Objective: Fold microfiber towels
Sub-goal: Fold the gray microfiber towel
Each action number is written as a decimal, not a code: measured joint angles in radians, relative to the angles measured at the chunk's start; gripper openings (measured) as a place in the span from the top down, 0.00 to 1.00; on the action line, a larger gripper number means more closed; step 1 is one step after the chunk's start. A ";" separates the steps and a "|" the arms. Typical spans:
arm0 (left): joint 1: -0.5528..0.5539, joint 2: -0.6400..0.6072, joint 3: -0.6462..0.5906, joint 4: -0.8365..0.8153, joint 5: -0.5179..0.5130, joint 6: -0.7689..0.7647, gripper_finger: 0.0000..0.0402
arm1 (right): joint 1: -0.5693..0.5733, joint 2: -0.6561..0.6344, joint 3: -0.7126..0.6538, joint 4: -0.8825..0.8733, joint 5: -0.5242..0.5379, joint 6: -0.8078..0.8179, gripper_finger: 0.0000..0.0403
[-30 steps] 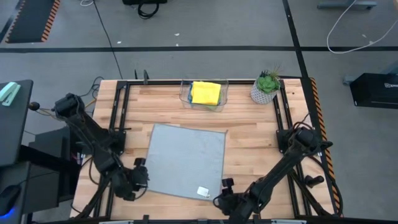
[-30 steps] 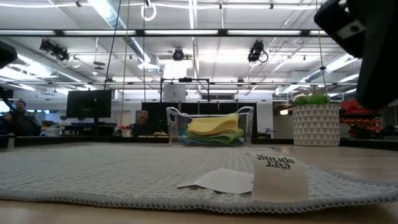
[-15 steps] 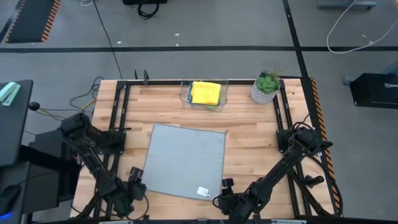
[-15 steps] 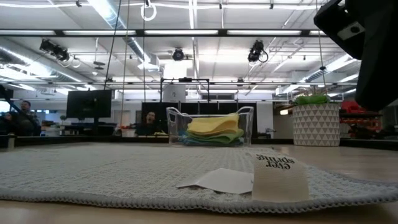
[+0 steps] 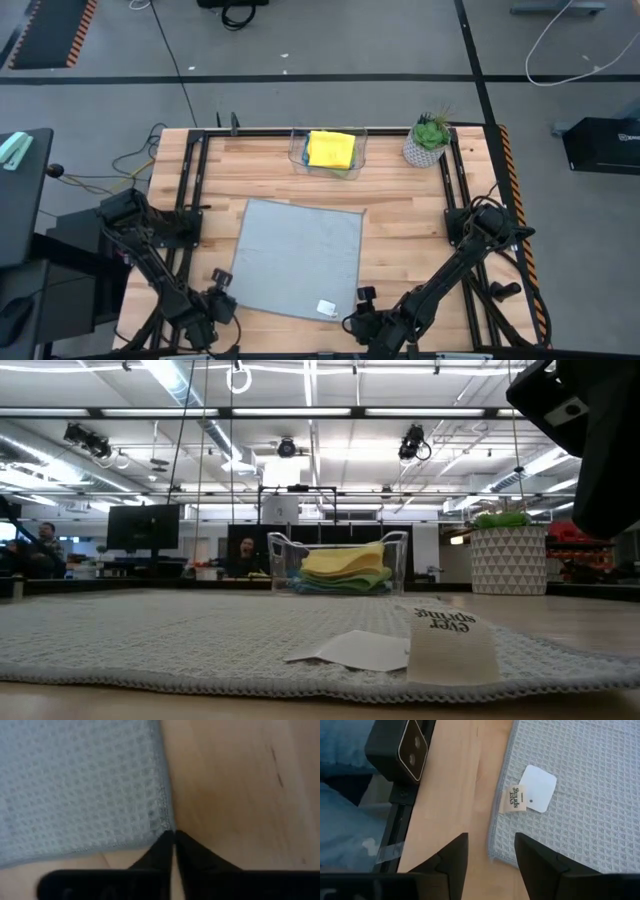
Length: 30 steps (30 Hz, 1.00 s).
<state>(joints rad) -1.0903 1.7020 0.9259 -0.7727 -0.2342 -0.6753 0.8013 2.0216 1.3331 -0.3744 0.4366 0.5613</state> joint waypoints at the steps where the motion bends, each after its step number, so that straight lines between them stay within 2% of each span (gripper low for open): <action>1: 0.001 0.000 0.001 -0.002 -0.011 0.000 0.96 | 0.000 0.000 0.000 0.000 0.000 0.004 0.58; 11: 0.001 0.000 -0.001 0.000 -0.014 -0.049 0.98 | 0.000 0.042 -0.001 -0.016 -0.043 -0.051 0.57; 16: 0.001 0.000 -0.001 0.003 -0.017 -0.053 0.99 | 0.002 0.059 -0.001 -0.013 0.000 -0.072 0.60; 20: 0.001 0.000 0.000 0.005 -0.029 -0.063 0.98 | 0.005 0.066 -0.001 -0.004 0.009 -0.090 0.69; 26: 0.001 0.000 0.000 0.004 -0.049 -0.100 0.99 | 0.005 0.078 -0.001 0.003 0.008 -0.112 0.89; 30: -0.002 0.000 0.005 -0.003 -0.062 -0.137 0.97 | 0.005 0.072 -0.001 -0.031 0.022 -0.057 0.98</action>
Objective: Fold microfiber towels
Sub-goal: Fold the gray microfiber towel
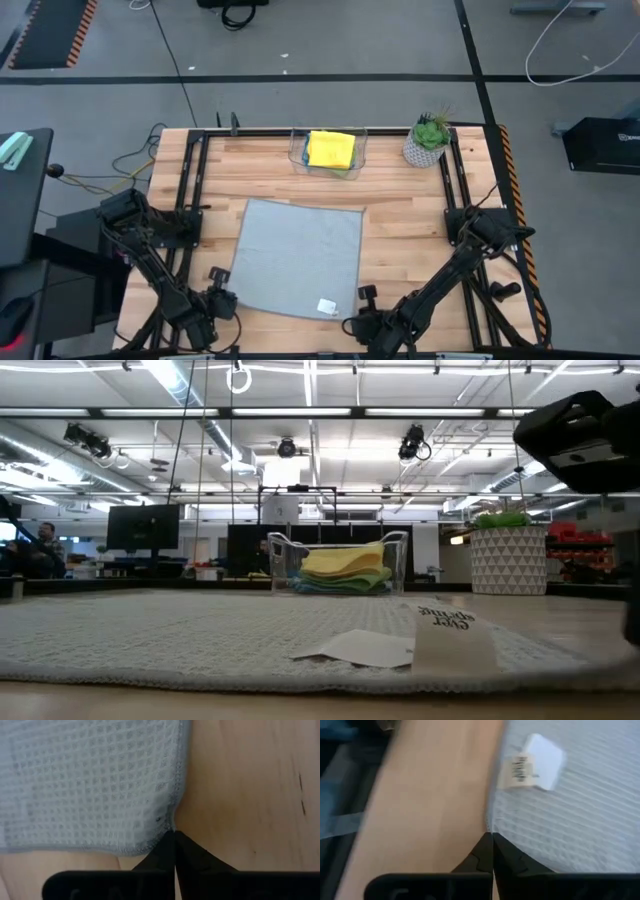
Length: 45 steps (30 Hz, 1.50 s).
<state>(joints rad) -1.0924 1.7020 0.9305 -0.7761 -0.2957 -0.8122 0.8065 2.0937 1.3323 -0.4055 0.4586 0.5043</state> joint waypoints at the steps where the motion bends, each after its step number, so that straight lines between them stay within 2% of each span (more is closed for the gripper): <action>1: 0.000 0.000 0.009 -0.011 -0.008 -0.012 0.98 | 0.001 -0.005 0.000 -0.020 0.020 0.030 0.98; 5: -0.013 0.000 0.090 -0.102 -0.083 -0.043 0.99 | 0.017 -0.047 0.000 -0.063 0.069 0.130 0.97; 13: -0.056 -0.001 0.327 -0.274 -0.282 -0.131 0.99 | 0.091 -0.174 0.016 -0.078 0.178 0.192 0.99; 18: -0.062 -0.002 0.401 -0.370 -0.429 -0.198 0.99 | 0.121 -0.251 0.018 -0.107 0.264 0.244 0.99; 21: -0.040 -0.002 0.406 -0.503 -0.535 -0.311 0.99 | 0.104 -0.287 0.019 -0.193 0.295 0.323 0.99; 24: 0.000 -0.003 0.397 -0.702 -0.571 -0.483 0.99 | 0.065 -0.311 0.019 -0.343 0.306 0.440 0.99; 26: 0.031 -0.020 0.361 -0.770 -0.581 -0.570 0.99 | 0.032 -0.321 0.019 -0.450 0.307 0.507 0.99; 29: 0.086 -0.099 0.252 -0.736 -0.584 -0.616 0.99 | -0.019 -0.327 0.018 -0.566 0.302 0.573 0.99; 32: 0.140 -0.198 0.102 -0.591 -0.583 -0.604 0.99 | -0.074 -0.330 0.002 -0.592 0.283 0.573 0.99; 38: 0.246 -0.382 -0.161 -0.252 -0.565 -0.464 1.00 | -0.175 -0.331 -0.062 -0.592 0.230 0.558 0.99; 42: 0.286 -0.442 -0.262 -0.123 -0.541 -0.426 1.00 | -0.206 -0.331 -0.097 -0.591 0.215 0.560 0.99; 45: 0.304 -0.451 -0.305 -0.100 -0.534 -0.446 1.00 | -0.230 -0.331 -0.114 -0.591 0.212 0.563 1.00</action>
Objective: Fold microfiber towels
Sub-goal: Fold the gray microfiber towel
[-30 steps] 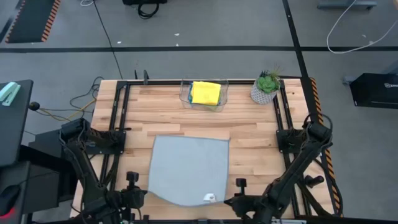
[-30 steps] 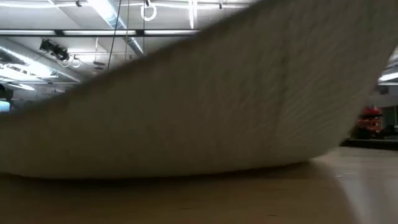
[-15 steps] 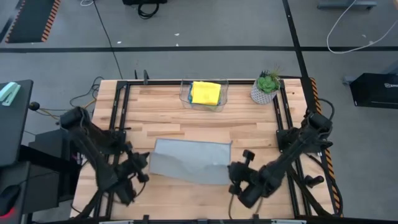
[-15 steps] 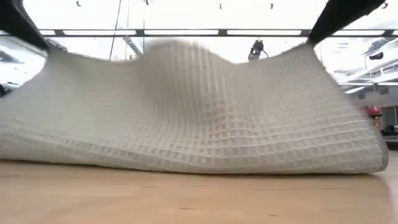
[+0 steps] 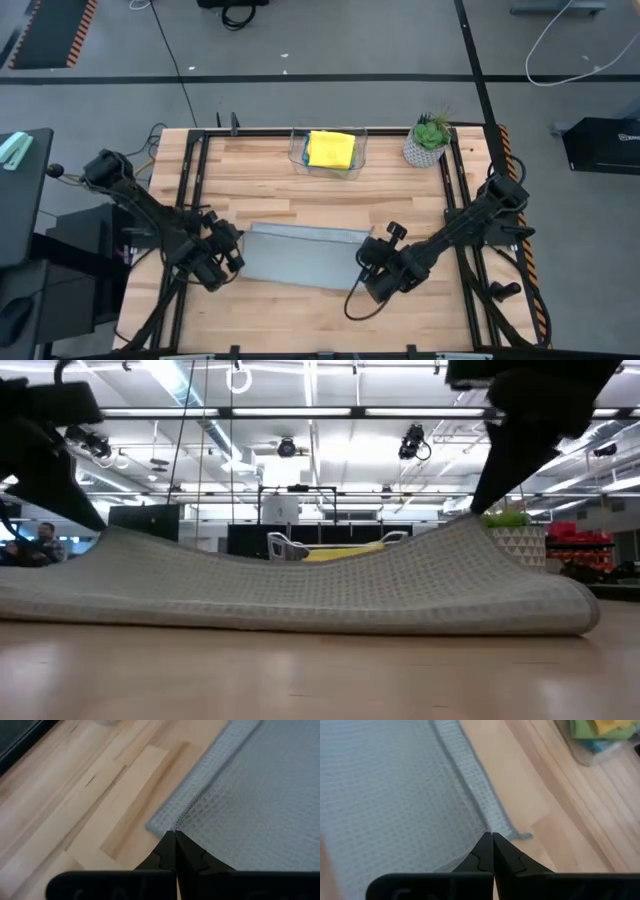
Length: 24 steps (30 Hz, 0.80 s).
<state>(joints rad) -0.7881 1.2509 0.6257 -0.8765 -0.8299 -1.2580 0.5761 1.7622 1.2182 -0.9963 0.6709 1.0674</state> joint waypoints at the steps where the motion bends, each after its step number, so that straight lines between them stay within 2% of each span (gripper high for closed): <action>1: 0.008 -0.001 -0.013 0.007 0.000 -0.013 1.00 | -0.010 0.000 -0.007 0.003 0.000 0.004 1.00; 9: 0.075 0.000 -0.091 0.161 0.001 -0.014 1.00 | -0.079 0.000 -0.090 0.173 -0.002 -0.017 1.00; 24: 0.217 0.000 -0.111 0.204 -0.008 0.044 1.00 | -0.159 0.000 -0.182 0.167 -0.074 0.033 1.00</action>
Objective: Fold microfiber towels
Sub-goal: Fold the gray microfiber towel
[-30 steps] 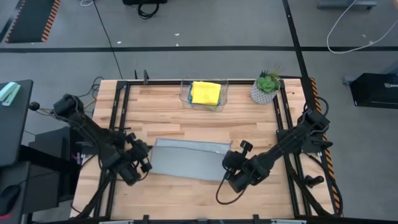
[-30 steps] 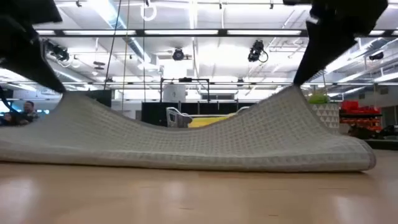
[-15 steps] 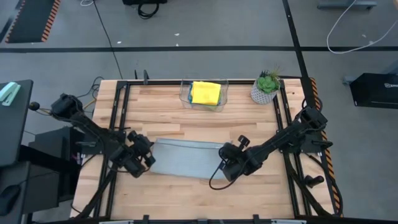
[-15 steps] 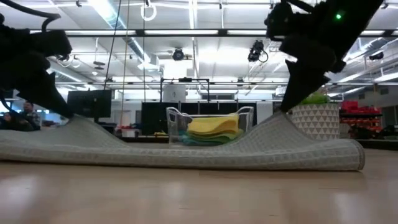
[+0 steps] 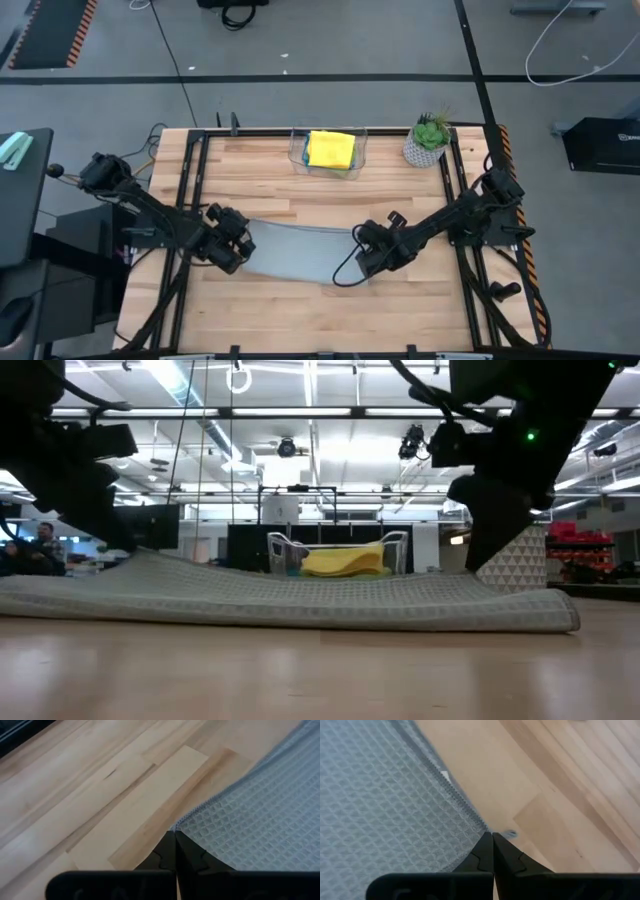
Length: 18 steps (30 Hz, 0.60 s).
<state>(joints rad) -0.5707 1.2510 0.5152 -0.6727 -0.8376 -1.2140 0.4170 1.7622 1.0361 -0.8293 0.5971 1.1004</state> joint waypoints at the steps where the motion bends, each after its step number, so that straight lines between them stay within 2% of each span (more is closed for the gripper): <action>1: 0.004 0.000 0.000 0.000 0.000 0.002 1.00 | -0.004 0.000 -0.005 0.000 0.000 0.001 1.00; 12: 0.043 0.013 -0.001 0.019 0.000 0.020 0.98 | -0.041 0.000 -0.023 0.008 -0.022 -0.008 0.99; 15: 0.055 0.030 -0.001 0.024 0.011 0.032 0.91 | -0.053 0.000 -0.023 0.013 -0.029 -0.034 0.96; 18: 0.068 0.034 -0.001 0.020 0.044 0.094 0.80 | -0.065 0.000 -0.023 0.012 -0.030 -0.067 0.91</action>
<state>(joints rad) -0.5027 1.2854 0.5144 -0.6523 -0.7936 -1.1196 0.3516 1.7622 1.0130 -0.8169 0.5669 1.0337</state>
